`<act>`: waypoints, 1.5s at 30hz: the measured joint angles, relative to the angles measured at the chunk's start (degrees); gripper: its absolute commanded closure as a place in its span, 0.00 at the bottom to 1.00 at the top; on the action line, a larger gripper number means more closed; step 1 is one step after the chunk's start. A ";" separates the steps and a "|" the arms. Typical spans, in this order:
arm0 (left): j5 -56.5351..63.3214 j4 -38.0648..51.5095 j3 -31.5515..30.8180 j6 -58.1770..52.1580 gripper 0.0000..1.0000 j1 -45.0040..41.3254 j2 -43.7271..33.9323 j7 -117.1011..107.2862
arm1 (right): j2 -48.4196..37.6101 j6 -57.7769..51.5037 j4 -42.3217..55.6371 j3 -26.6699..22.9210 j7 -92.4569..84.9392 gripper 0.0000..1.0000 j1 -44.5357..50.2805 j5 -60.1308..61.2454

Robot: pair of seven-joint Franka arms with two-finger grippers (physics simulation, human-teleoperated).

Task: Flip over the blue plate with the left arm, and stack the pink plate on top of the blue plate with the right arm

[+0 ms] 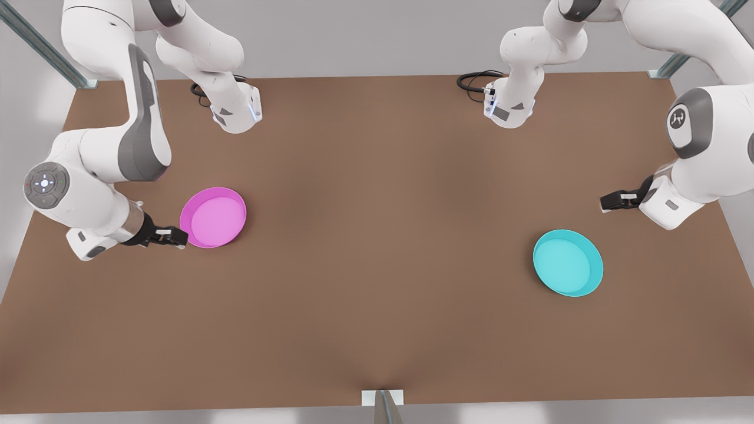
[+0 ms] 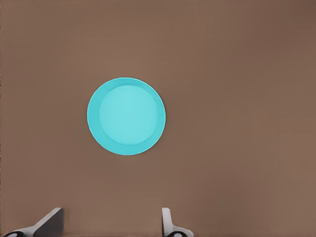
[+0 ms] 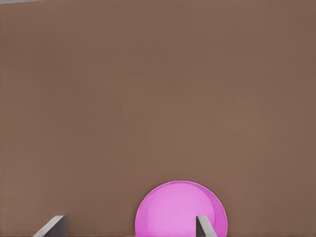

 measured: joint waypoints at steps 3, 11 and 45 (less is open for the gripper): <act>-0.20 -0.09 -0.11 0.43 0.00 4.20 4.04 7.55 | 0.43 0.53 0.28 -0.06 0.76 0.00 -0.19 0.05; -19.71 -13.71 0.00 30.35 0.00 21.10 22.29 34.05 | 2.47 0.85 1.42 -0.55 0.85 0.00 -3.21 -1.29; -26.84 -13.62 0.09 32.08 0.40 22.28 31.29 38.06 | 5.80 0.19 0.90 -0.53 14.12 0.00 -3.04 -9.70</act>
